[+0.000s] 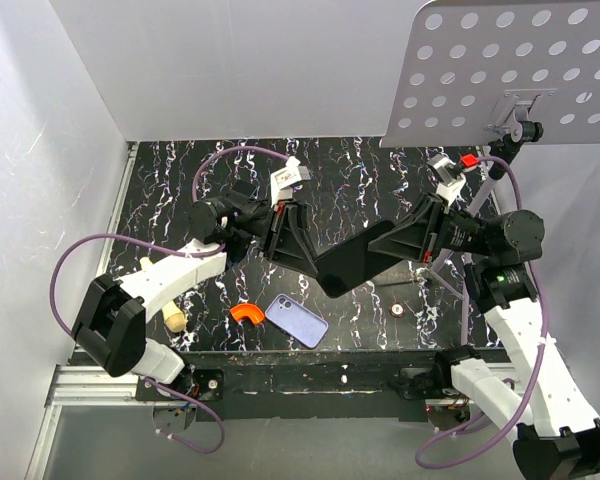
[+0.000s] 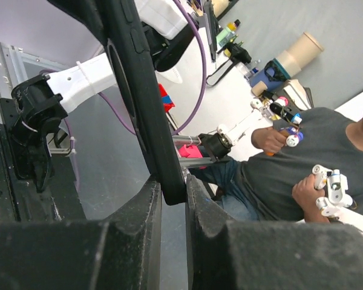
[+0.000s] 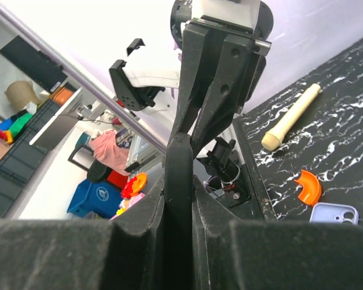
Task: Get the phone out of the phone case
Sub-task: Remove the phone case from the phone.
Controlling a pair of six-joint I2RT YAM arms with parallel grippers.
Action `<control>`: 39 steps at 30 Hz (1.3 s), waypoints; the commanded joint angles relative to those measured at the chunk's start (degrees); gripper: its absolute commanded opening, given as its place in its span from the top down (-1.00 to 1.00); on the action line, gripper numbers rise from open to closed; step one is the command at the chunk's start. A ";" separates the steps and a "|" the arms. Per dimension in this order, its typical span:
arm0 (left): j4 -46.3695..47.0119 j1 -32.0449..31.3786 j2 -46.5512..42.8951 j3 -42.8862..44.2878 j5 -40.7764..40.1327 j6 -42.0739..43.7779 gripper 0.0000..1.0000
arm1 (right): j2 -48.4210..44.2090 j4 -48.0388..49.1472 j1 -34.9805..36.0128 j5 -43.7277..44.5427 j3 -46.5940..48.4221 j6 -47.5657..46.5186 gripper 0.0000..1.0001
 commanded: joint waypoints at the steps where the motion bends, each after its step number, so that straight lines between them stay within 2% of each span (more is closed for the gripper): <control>1: 13.35 -3.00 0.58 5.48 -10.38 -1.76 1.00 | 3.50 22.34 2.93 -3.51 -0.62 5.96 0.97; 6: 13.35 -3.00 2.68 7.67 -13.54 -4.22 1.00 | 6.75 25.43 3.02 -5.35 6.22 3.60 0.97; 12: 13.44 -3.00 5.67 10.31 -18.81 -9.31 1.00 | 11.41 22.36 3.37 -8.34 14.49 -4.74 0.97; 16: 13.35 -3.09 5.77 11.54 -21.01 -10.81 1.00 | 14.31 22.87 3.37 -9.22 17.13 -6.87 0.97; 23: 13.44 -3.09 3.31 10.06 -21.45 -10.20 1.00 | 16.33 30.00 3.28 -10.63 17.14 -2.91 0.97; 33: 13.35 -3.53 -3.46 6.01 -19.52 -2.82 1.00 | 19.68 40.72 3.20 -11.95 18.37 5.52 0.97; 39: 13.35 -3.53 -5.74 0.66 -19.95 0.51 1.00 | 18.88 43.34 3.11 -8.79 15.38 8.94 0.97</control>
